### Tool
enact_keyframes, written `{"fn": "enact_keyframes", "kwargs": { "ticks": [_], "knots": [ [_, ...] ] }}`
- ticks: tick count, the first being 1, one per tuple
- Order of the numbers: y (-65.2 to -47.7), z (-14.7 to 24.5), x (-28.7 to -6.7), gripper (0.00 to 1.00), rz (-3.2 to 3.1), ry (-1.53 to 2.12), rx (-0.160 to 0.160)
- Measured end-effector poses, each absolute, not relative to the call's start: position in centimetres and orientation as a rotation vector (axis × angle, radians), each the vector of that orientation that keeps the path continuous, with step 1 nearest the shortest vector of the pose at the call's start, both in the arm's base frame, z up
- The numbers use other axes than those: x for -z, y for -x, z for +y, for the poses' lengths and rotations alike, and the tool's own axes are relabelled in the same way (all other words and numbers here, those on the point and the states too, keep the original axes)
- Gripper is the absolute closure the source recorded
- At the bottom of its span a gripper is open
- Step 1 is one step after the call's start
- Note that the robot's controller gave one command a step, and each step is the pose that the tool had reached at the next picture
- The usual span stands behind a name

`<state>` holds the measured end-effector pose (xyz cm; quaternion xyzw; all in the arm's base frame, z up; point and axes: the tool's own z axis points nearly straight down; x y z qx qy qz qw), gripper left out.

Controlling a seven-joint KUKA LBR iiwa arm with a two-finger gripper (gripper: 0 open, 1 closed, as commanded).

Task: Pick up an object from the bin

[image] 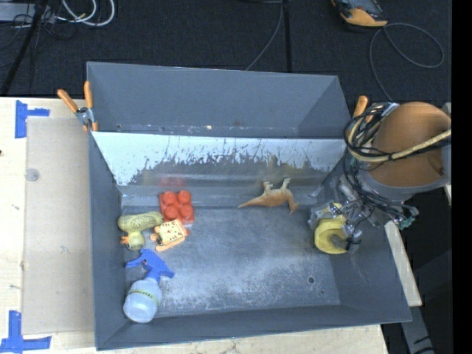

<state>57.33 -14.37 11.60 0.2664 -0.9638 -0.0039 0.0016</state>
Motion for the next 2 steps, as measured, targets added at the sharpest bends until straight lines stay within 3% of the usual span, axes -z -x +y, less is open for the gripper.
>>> {"fn": "enact_keyframes", "kwargs": {
  "ticks": [2],
  "knots": [
    [-58.3,-14.4,-16.0,1.0,-3.035,-0.855,-0.001]
  ]
}}
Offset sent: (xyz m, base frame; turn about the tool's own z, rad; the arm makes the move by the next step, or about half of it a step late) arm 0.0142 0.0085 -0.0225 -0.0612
